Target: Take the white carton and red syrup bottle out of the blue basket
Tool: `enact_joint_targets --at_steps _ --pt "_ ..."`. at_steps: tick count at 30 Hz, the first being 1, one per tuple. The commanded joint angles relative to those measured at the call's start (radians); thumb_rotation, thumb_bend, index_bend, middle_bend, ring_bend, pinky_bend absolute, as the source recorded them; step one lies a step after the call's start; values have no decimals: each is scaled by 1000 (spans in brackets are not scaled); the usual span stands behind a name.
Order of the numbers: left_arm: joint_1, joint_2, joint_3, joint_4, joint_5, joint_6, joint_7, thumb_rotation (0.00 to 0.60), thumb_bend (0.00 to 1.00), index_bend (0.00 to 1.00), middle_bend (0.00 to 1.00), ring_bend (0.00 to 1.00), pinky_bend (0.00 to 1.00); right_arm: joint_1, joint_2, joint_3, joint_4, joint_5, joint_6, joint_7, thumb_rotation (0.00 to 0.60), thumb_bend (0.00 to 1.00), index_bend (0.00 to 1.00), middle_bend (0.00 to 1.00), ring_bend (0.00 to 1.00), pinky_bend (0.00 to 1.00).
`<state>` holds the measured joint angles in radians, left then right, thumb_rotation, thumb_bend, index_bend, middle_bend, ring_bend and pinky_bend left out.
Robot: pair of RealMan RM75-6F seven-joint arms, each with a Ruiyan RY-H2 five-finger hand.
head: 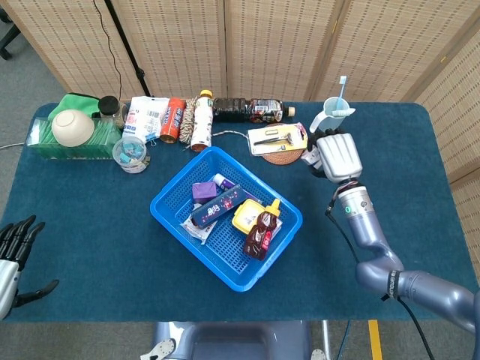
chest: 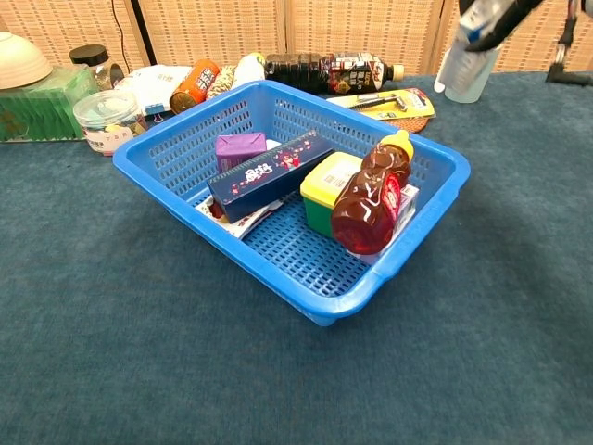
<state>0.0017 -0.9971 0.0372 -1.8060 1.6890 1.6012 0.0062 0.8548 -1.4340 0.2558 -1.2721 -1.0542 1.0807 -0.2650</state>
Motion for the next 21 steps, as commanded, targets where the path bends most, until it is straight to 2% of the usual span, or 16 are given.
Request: enact_joint_targets --at_steps 1,5,6,7,8,9,10,12,13,15,21 --pt "0 -1 0 -2 -2 -1 2 600 43 0 0 0 0 -21 -62 -39 124 -15 -81 91 600 578 517 535 526 335" --pt "-1 -3 -1 -4 -8 -4 6 600 43 0 0 0 0 -34 -62 -57 155 -32 -151 160 600 461 452 437 435 297" --pt "-1 -4 -1 -5 -8 -6 8 600 43 0 0 0 0 -37 -59 -60 156 -36 -162 172 600 407 426 400 401 283" --pt "-2 -4 -1 -5 -7 -7 10 600 43 0 0 0 0 -41 -57 -64 155 -38 -174 181 600 331 398 361 367 266" --pt "-2 -4 0 -6 -6 -8 12 600 43 0 0 0 0 -44 -54 -68 154 -39 -186 186 600 216 344 301 316 238" --pt "-2 -4 1 -6 -5 -8 13 600 43 0 0 0 0 -46 -51 -72 151 -39 -199 185 600 103 260 220 244 197" --pt "-1 -5 1 -7 -5 -8 13 600 43 0 0 0 0 -46 -45 -78 147 -39 -214 178 600 31 154 128 156 146" --pt "-1 -5 1 -8 -4 -7 14 600 43 0 0 0 0 -44 -29 -89 132 -26 -248 146 600 0 26 21 35 57" --pt "0 -6 1 -8 -3 -6 14 600 43 0 0 0 0 -42 -18 -90 117 -13 -265 128 600 0 1 0 4 22" --pt "0 -6 2 -8 -1 -5 15 600 43 0 0 0 0 -39 2 -82 80 12 -276 100 600 0 0 0 0 0" --pt "0 -6 1 -7 -2 -4 14 600 43 0 0 0 0 -45 67 -44 -46 8 -199 50 600 0 0 0 0 0"
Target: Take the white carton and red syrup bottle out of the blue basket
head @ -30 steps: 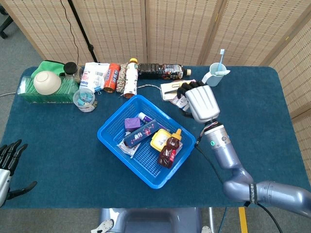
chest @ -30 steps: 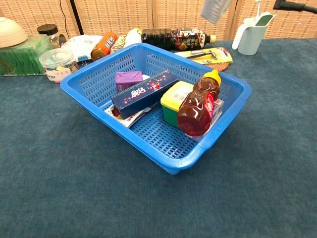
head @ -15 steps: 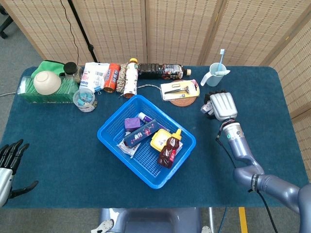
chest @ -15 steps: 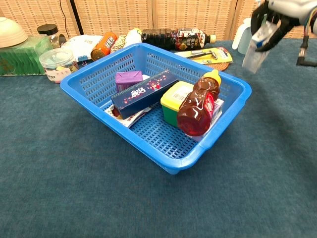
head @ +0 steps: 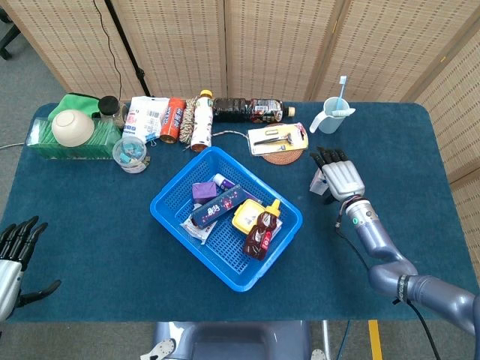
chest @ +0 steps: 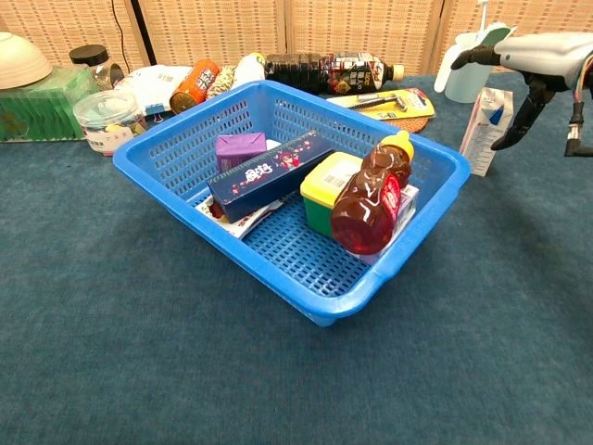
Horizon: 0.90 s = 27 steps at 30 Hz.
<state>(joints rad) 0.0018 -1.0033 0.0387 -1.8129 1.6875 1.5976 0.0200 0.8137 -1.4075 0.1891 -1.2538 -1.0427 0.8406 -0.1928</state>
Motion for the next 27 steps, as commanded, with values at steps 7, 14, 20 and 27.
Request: enact_joint_targets --at_steps 7,14,20,27 --pt "-1 1 0 0 1 0 -2 600 43 0 0 0 0 -29 195 71 -313 -82 115 14 600 0 0 0 0 0" --pt "1 2 2 2 5 4 -3 600 43 0 0 0 0 -45 310 65 -513 -167 118 27 600 0 0 0 0 0" --pt "2 2 2 4 7 6 -7 600 43 0 0 0 0 -28 357 21 -606 -216 41 0 600 0 0 0 0 0" --pt "0 3 2 4 5 3 -7 600 43 0 0 0 0 27 349 -3 -680 -177 -67 -33 600 0 0 0 0 0"
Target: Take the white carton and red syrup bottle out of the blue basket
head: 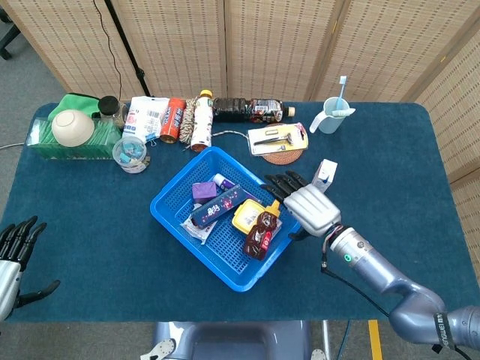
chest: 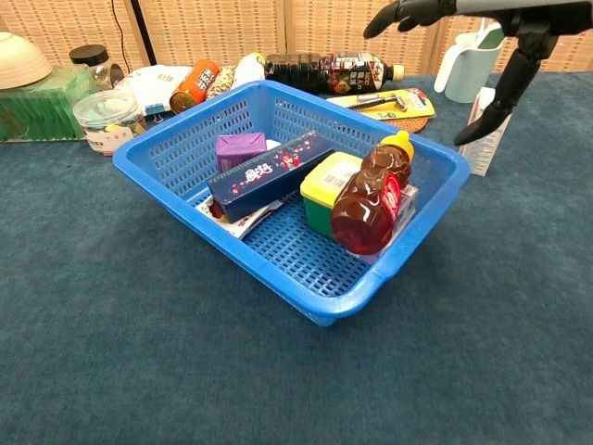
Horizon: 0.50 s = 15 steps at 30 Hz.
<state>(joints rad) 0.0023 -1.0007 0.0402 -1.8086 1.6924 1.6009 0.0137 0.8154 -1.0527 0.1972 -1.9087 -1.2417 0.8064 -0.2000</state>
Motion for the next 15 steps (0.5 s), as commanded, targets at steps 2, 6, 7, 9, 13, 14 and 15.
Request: enact_joint_targets --at_steps 2,6,7,9,13,14,15 --pt "0 1 0 0 -1 1 -2 600 43 0 0 0 0 45 -23 -14 -40 47 -48 -55 600 0 0 0 0 0" --pt "2 3 -1 3 0 6 -10 600 43 0 0 0 0 82 -62 -21 -57 104 -49 -134 600 0 0 0 0 0" --pt "2 3 0 4 0 6 -12 600 43 0 0 0 0 90 -70 -25 -59 117 -47 -155 600 0 0 0 0 0" --pt "2 5 -1 4 0 6 -16 600 43 0 0 0 0 102 -83 -35 -61 136 -43 -193 600 0 0 0 0 0" --pt "1 8 -1 7 0 8 -26 600 43 0 0 0 0 125 -117 -65 -56 188 -29 -279 600 0 0 0 0 0" --pt "1 9 -1 8 1 8 -28 600 43 0 0 0 0 131 -125 -71 -54 202 -24 -297 600 0 0 0 0 0" --pt "2 9 -1 8 1 9 -30 600 43 0 0 0 0 136 -133 -76 -51 216 -20 -313 600 0 0 0 0 0"
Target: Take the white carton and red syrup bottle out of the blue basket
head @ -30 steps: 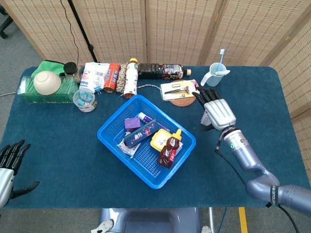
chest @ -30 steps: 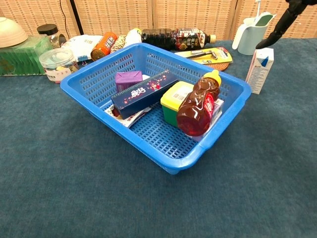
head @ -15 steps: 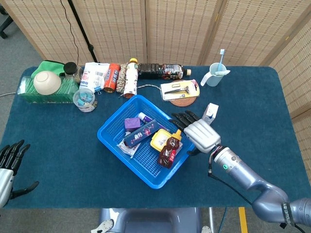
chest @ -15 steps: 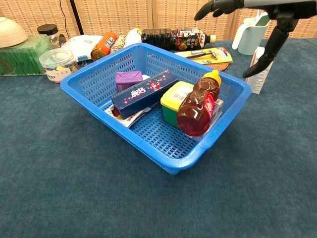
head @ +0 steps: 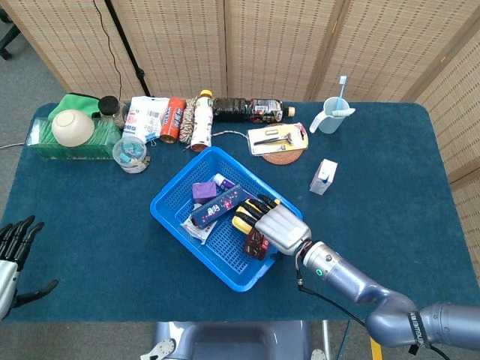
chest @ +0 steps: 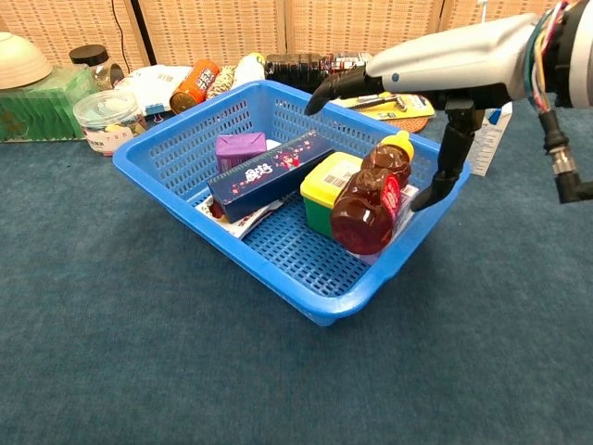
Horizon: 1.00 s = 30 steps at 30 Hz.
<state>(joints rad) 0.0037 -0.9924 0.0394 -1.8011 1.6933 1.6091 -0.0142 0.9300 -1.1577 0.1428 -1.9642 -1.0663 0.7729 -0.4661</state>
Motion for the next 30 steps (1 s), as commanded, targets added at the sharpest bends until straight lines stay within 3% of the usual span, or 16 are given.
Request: enact_joint_targets --at_steps 1,10,19,23,27,30 --pt "1 1 0 2 0 2 -4 600 44 0 0 0 0 27 -35 -26 6 55 17 -61 600 0 0 0 0 0" --pt "3 4 0 4 3 8 -13 600 43 0 0 0 0 87 -106 -48 47 172 56 -168 600 0 0 0 0 0" --pt "0 5 -1 5 0 3 -13 600 43 0 0 0 0 109 -139 -61 82 217 87 -197 600 0 11 0 0 0" --pt "1 4 -1 4 -2 4 -13 600 44 0 0 0 0 110 -154 -64 101 204 104 -196 600 0 128 67 24 48" --pt "1 5 -1 4 -1 4 -13 600 44 0 0 0 0 112 -168 -67 115 190 104 -188 600 7 330 250 168 220" --pt "1 5 -1 4 -1 4 -13 600 44 0 0 0 0 108 -178 -68 126 160 105 -171 600 98 414 343 244 297"
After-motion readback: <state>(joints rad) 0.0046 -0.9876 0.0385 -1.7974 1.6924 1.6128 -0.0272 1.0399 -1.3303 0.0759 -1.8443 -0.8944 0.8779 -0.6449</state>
